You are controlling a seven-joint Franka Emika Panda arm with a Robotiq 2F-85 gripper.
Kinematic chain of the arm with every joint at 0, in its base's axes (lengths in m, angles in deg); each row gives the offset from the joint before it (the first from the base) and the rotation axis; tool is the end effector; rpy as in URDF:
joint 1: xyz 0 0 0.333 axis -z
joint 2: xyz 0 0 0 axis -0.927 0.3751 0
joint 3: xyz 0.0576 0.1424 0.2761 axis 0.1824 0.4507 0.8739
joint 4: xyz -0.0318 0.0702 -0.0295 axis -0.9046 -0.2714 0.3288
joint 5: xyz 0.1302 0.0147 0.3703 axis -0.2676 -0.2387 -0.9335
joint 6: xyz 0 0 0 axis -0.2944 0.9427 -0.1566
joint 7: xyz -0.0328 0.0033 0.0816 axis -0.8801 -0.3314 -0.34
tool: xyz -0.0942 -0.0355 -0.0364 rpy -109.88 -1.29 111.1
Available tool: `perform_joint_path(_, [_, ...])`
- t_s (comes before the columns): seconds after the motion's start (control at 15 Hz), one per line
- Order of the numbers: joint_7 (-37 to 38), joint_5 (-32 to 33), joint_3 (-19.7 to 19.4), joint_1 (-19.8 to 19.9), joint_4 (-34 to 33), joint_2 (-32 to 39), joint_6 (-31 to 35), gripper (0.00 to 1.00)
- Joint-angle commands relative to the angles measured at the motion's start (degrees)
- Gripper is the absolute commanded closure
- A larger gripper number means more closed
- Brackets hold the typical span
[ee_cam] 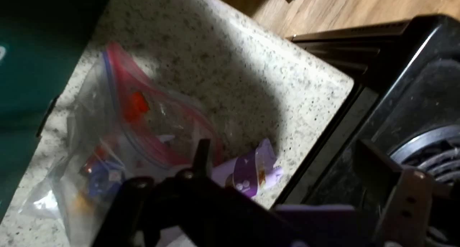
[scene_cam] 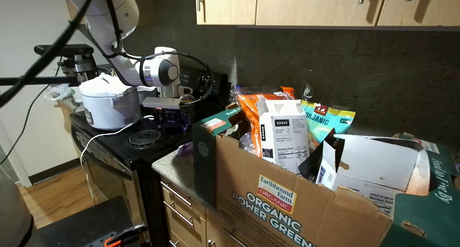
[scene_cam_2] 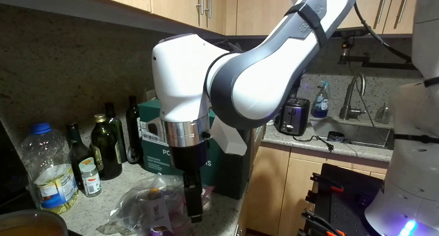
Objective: Put the Ziploc bag on the counter in the box
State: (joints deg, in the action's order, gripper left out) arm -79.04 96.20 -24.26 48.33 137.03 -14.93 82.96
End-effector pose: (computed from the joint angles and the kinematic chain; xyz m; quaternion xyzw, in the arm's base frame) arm 0.4428 0.3402 0.2852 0.9281 0.3713 -0.0198 0.0214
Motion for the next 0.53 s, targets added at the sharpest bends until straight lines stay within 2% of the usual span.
perform_joint_path(0.0, [9.0, 2.7, -2.1, -2.0, -1.1, 3.1, 9.4, 0.0])
perform_joint_path(0.13, [15.2, 6.2, -4.2, -4.0, -1.1, 4.2, 14.6, 0.0])
perform_joint_path(0.27, [19.0, 11.7, -7.0, -6.4, -1.3, 4.6, 15.8, 0.0])
perform_joint_path(0.33, [14.9, 7.8, -5.0, -4.5, -0.4, 4.2, 14.8, 0.0])
perform_joint_path(0.47, [15.6, 8.2, -5.4, -4.9, -0.5, 4.5, 14.9, 0.0])
